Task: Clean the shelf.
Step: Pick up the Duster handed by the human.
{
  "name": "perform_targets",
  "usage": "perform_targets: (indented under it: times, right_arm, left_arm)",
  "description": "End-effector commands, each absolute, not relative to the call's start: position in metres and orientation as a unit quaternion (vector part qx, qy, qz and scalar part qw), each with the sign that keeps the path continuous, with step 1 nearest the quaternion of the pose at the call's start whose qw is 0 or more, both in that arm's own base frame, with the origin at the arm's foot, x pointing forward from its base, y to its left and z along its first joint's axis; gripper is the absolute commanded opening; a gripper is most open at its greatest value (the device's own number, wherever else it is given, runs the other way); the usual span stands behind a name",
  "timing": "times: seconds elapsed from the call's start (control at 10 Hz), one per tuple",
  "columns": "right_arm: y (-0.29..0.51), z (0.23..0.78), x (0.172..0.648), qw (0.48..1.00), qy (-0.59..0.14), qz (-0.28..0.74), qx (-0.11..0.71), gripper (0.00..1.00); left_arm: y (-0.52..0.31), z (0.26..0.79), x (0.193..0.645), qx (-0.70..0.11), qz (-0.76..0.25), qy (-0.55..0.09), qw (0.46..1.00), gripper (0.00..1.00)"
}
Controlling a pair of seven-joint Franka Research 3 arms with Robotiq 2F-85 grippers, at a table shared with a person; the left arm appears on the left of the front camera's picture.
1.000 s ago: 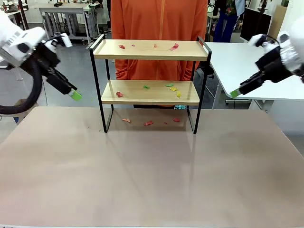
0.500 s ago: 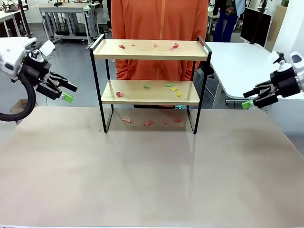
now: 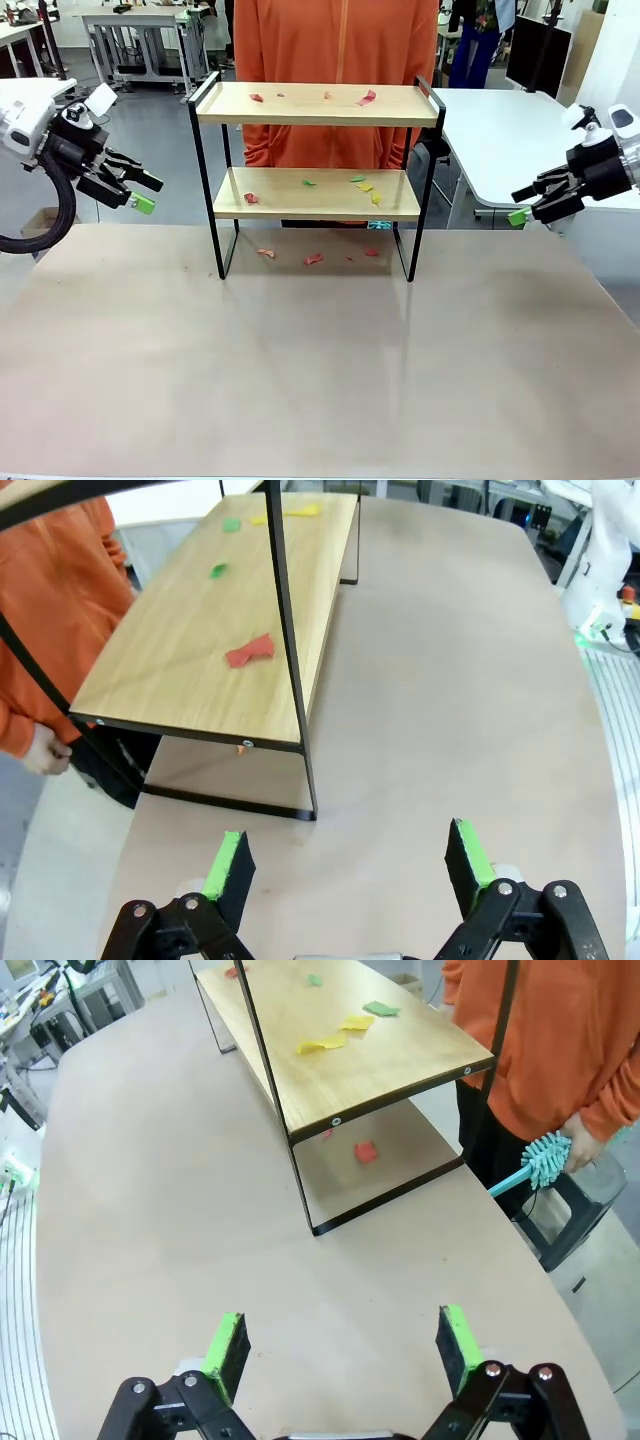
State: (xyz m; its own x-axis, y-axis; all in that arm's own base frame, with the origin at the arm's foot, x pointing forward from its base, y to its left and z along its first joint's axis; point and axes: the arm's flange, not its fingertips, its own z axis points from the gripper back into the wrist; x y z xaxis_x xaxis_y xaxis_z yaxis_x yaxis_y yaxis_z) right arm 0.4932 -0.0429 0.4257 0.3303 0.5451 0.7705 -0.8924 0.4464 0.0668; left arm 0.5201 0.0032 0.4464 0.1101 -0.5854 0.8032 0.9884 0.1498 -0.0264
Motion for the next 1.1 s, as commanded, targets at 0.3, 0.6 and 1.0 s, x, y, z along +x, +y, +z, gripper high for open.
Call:
perform_targets:
  times: [0.3,0.6,1.0]
  right_arm:
    - [-0.120,0.405,0.549,0.712,-0.394,0.449,0.369,1.00]
    - [-0.157,0.384,0.573,0.672,-0.448,0.456,0.375,1.00]
    - [-0.176,0.367,0.595,0.636,-0.490,0.467,0.369,1.00]
  left_arm:
    - [0.081,0.428,0.571,-0.405,-0.513,-0.426,0.625,1.00]
    - [0.115,0.394,0.588,-0.432,-0.514,-0.495,0.551,1.00]
    - [0.131,0.352,0.592,-0.435,-0.521,-0.556,0.480,1.00]
